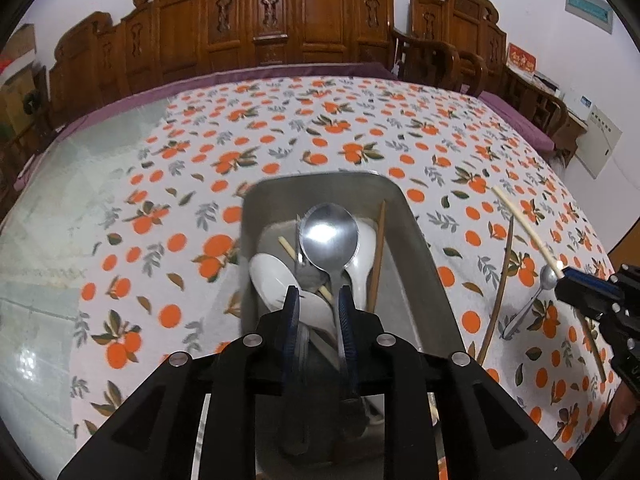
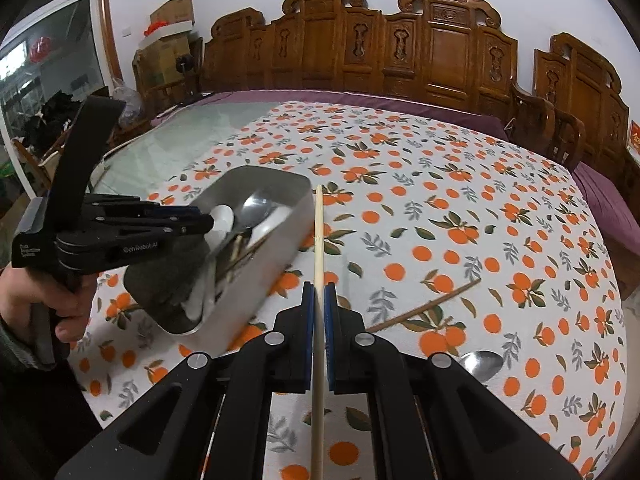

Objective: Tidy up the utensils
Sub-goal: 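Lower the metal spoon into the tray and open the left tool while the right tool holds the chopstick, then lower the chopstick into the tray and open the right tool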

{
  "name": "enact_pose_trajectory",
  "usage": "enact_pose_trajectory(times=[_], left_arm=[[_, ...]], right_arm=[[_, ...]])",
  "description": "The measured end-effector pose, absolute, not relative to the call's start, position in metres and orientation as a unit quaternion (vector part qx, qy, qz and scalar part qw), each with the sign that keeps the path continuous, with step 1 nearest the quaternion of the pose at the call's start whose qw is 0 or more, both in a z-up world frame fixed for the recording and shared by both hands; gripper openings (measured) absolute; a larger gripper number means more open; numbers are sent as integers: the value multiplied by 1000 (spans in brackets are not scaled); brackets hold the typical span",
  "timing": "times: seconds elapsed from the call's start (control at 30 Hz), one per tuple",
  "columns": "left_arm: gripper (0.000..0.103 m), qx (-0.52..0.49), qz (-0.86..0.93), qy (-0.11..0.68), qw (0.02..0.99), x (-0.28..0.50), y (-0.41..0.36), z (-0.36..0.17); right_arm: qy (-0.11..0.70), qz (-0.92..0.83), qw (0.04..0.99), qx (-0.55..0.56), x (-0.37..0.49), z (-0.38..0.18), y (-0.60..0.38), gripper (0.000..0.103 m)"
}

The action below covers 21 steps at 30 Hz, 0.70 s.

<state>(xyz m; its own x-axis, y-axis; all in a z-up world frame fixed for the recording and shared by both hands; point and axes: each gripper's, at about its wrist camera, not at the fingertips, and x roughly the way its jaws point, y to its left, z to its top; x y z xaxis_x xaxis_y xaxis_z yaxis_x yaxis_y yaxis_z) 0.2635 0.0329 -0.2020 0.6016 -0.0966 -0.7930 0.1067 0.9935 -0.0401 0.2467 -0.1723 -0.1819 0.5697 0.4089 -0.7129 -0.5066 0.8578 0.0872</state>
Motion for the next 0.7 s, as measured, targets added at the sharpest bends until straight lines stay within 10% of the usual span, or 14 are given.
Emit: enact_pose_trajectory(times=[0.33, 0.7], left_arm=[[40, 8, -46, 415, 908, 257, 59, -177], [88, -4, -36, 386, 922, 251, 84, -158]], right_arm=[[388, 268, 880, -54, 248, -177, -146, 6], [396, 277, 875, -23, 263, -175, -113, 6]])
